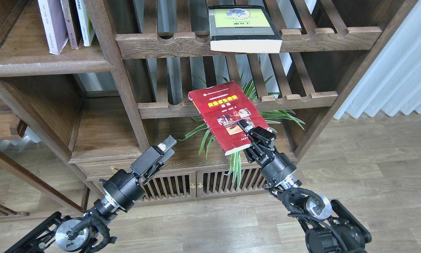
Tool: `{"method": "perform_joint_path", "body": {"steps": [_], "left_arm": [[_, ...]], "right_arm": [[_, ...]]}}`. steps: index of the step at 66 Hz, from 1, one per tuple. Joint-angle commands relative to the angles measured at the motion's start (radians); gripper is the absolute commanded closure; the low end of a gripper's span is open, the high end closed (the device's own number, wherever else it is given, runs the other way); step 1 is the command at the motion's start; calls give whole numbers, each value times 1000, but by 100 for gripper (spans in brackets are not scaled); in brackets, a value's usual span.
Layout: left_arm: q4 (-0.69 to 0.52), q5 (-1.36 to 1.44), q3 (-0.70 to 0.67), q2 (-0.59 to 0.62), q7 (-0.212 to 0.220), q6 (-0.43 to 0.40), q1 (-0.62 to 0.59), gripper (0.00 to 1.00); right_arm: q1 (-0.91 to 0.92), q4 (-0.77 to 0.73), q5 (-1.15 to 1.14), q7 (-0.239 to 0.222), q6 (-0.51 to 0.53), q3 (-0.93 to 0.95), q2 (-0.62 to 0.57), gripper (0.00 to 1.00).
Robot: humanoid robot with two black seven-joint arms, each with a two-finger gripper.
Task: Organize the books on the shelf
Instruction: 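Pull the red book off the shelf toward the left gripper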
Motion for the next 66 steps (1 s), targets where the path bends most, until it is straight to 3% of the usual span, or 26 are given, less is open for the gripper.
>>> {"method": "perform_joint_path", "body": {"steps": [1,66], "left_arm": [[0,0,13,9,0,0,2,2],[16,-31,53,-46,-12,0,63,2]], "right_arm": [[-26,26,0,0,0,-25,0,95],[-97,73,-60,0,0,-67,0,95]]}}
